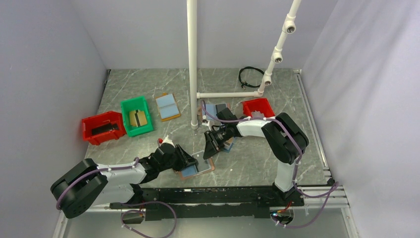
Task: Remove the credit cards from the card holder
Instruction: Remove the credit card from the card holder.
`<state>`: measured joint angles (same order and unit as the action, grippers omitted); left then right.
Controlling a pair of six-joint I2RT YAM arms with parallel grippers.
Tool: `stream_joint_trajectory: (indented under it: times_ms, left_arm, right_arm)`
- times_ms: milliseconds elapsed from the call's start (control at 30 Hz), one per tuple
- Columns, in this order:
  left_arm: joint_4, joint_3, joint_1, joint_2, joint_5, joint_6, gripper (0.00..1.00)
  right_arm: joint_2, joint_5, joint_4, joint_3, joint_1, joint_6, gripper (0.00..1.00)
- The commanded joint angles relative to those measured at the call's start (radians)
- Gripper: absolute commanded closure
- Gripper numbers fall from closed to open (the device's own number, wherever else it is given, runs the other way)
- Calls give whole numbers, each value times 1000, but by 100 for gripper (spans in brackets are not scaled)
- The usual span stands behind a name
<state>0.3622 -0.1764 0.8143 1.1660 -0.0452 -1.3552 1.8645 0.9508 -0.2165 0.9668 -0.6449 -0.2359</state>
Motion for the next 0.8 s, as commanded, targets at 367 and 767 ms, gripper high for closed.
stream_joint_trajectory:
  times_ms: [367,767]
  left_arm:
    - [67,2,4,40,-16,5,64]
    - [117,-1,5,103,-36,-9,65]
  right_arm:
    - [44,-58,-22,35,-21,16,75]
    - [96,-58,-44,50,-65,16,76]
